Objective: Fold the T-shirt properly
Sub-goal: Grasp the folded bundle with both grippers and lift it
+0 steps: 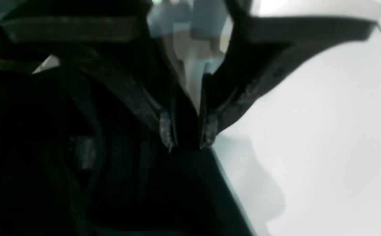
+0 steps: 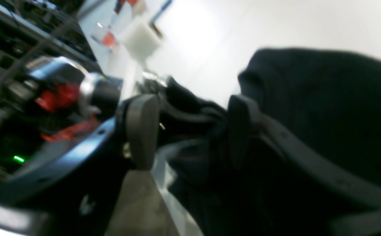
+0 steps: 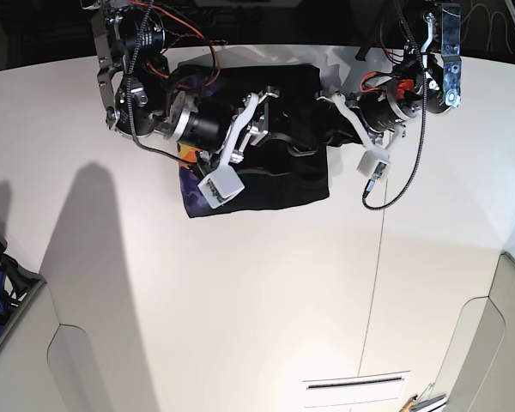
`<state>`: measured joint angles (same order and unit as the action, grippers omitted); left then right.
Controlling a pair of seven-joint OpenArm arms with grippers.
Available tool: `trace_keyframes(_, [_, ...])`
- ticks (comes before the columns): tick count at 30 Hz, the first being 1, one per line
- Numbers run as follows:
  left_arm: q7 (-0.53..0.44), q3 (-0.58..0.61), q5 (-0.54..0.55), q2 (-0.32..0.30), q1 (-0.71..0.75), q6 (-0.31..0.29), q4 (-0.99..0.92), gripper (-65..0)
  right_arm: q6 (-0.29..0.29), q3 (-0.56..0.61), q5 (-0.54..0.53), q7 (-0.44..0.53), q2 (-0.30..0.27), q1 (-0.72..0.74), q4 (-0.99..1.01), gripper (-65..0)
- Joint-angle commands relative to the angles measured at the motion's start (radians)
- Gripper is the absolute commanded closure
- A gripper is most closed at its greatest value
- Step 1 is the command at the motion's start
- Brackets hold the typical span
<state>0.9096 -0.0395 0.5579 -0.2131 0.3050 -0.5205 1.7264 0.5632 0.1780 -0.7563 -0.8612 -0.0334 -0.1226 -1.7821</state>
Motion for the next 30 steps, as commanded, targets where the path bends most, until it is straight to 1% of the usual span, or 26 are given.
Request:
trace_keyframes(1, [0.039,-0.001,-0.035,-0.004,0.005,0.015,0.016,-13.1,0.009,0.001,-0.045,0.014,0.003,0.02,-0.017,-33.7])
trace_keyframes(3, [0.047,-0.008,-0.035,-0.004,0.005,0.015,0.041,-13.1,0.009,0.001,-0.076,-0.01,0.003,0.037,-0.017,-33.7])
trace_keyframes(6, [0.064,-0.041,-0.035,-0.004,0.005,0.015,0.092,-13.1,0.009,0.0,-0.07,-0.019,0.003,0.062,-0.017,-33.6])
trace_keyframes(11, [0.067,-0.158,-0.029,-0.003,0.005,0.015,0.21,-13.1,0.009,-0.01,0.018,-0.031,0.003,0.127,-0.018,-33.6])
trace_keyframes(14, [0.068,-0.225,0.03,-0.003,0.006,0.011,0.293,-13.1,0.009,-0.029,0.07,-0.038,-0.001,0.166,-0.018,-33.5])
trace_keyframes(16, [0.07,-0.256,0.088,-0.003,0.006,0.005,0.344,-13.1,0.009,-0.045,0.078,-0.04,-0.002,0.183,-0.018,-33.4])
trace_keyframes(18, [0.084,-0.271,0.152,-0.003,0.007,-0.016,0.388,-13.1,0.009,-0.056,0.077,-0.042,-0.002,0.192,-0.018,-33.3])
trace_keyframes(19, [0.087,-0.271,0.177,-0.003,0.011,-0.027,0.405,-13.1,0.009,-0.057,0.077,-0.046,-0.002,0.194,-0.018,-31.0])
trace_keyframes(20, [0.094,-0.271,0.206,-0.003,0.018,-0.037,0.416,-13.1,0.009,-0.057,0.081,-0.052,-0.002,0.196,-0.018,-26.5])
trace_keyframes(21, [0.103,-0.271,0.241,-0.003,0.026,-0.048,0.422,-13.1,0.009,-0.057,0.091,-0.06,-0.002,0.197,-0.018,-20.1])
trace_keyframes(23, [0.121,-0.269,0.308,-0.002,0.048,-0.069,0.425,-13.1,0.009,-0.057,0.145,-0.059,-0.002,0.197,-0.018,-3.6])
trace_keyframes(24, [0.129,-0.265,0.335,-0.001,0.063,-0.078,0.425,-13.1,0.008,-0.057,0.179,-0.059,-0.002,0.197,-0.018,0.0])
trace_keyframes(27, [0.142,-0.235,0.412,0.012,0.105,-0.114,0.425,-13.1,0.008,-0.057,0.243,-0.058,-0.002,0.196,-0.007,0.0])
trace_keyframes(30, [0.172,-0.169,0.456,0.032,0.135,-0.147,0.425,-13.1,0.008,-0.057,0.244,-0.05,-0.002,0.197,0.043,0.0])
